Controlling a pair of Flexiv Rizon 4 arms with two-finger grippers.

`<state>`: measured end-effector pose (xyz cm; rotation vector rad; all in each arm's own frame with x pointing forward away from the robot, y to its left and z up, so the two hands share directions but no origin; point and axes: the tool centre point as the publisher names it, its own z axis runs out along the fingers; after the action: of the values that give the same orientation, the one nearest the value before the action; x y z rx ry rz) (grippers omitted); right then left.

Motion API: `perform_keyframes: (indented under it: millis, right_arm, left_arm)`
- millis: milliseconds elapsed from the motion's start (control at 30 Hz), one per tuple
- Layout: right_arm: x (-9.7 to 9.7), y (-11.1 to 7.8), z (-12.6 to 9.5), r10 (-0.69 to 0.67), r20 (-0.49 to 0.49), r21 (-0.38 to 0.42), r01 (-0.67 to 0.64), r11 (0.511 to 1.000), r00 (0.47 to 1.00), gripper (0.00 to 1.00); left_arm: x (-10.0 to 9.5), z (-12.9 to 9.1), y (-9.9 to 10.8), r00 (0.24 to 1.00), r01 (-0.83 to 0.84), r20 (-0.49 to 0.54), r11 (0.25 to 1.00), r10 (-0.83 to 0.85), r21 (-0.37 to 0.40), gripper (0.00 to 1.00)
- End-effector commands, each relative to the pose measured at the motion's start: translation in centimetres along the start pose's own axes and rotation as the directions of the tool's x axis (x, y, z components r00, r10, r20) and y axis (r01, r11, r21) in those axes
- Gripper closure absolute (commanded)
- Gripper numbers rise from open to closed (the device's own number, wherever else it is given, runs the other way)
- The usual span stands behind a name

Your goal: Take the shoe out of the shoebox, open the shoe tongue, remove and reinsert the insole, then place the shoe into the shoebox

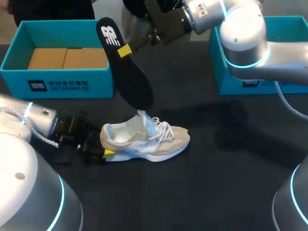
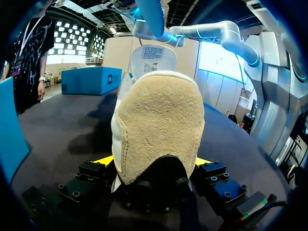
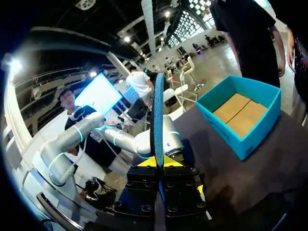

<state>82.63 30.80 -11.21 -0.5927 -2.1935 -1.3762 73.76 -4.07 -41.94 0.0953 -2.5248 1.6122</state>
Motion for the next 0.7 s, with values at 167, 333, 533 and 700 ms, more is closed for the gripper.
perform_keyframes:
  millis: [167,333,533,700]
  right_arm:
    - [0.7,-0.5,-0.3,0.002,0.055,-0.018,-0.001,1.0,0.998,1.0]
    - [0.7,-0.5,-0.3,0.002,0.055,-0.018,-0.001,1.0,0.998,1.0]
    - [0.7,-0.5,-0.3,0.002,0.055,-0.018,-0.001,1.0,0.998,1.0]
    - [2.0,-1.1,-3.0,0.001,-0.054,-0.138,-0.009,0.99,0.999,1.0]
  left_arm:
    - [-0.1,0.1,0.2,1.0,0.0,0.001,1.0,0.0,0.0,1.0]
    - [-0.1,0.1,0.2,1.0,0.0,0.001,1.0,0.0,0.0,1.0]
    - [-0.1,0.1,0.2,1.0,0.0,0.001,1.0,0.0,0.0,1.0]
    - [-0.1,0.1,0.2,1.0,0.0,0.001,1.0,0.0,0.0,1.0]
